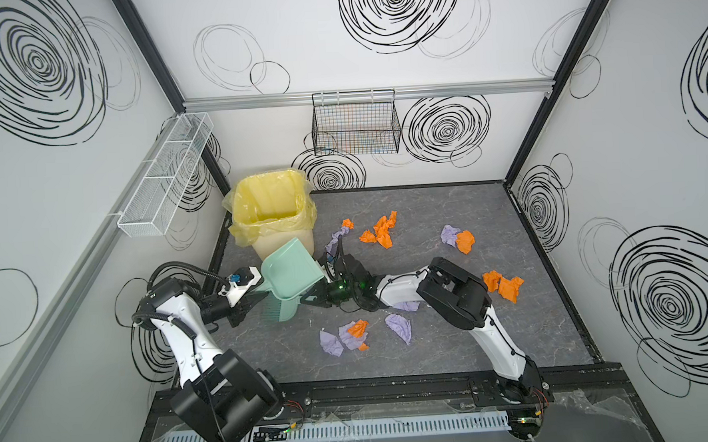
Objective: Sweep away the paper scraps from the table
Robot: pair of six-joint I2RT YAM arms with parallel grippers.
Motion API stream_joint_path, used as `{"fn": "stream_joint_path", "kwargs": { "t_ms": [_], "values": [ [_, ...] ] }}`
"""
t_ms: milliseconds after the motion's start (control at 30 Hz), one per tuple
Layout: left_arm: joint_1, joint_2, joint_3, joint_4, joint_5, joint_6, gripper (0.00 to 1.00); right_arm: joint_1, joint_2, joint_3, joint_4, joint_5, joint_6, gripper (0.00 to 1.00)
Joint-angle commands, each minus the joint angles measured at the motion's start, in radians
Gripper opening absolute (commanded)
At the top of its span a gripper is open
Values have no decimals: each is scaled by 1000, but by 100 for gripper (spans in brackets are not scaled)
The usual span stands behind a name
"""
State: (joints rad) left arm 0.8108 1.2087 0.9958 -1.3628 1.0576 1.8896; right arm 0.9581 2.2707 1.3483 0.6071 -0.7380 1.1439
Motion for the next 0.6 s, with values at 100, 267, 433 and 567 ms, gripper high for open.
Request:
{"fn": "stream_joint_path", "kwargs": {
  "t_ms": [100, 267, 433, 567],
  "values": [
    [14, 21, -19, -40, 30, 54, 0, -28, -33, 31, -188, -23, -103, 0],
    [14, 24, -29, -39, 23, 71, 0, -77, -110, -37, -357, 1, -212, 0],
    [18, 36, -31, -41, 21, 77, 0, -140, -212, -120, -527, 37, -331, 0],
    [18, 42, -35, -41, 24, 81, 0, -198, -325, -208, -618, 63, -399, 0]
  ]
}}
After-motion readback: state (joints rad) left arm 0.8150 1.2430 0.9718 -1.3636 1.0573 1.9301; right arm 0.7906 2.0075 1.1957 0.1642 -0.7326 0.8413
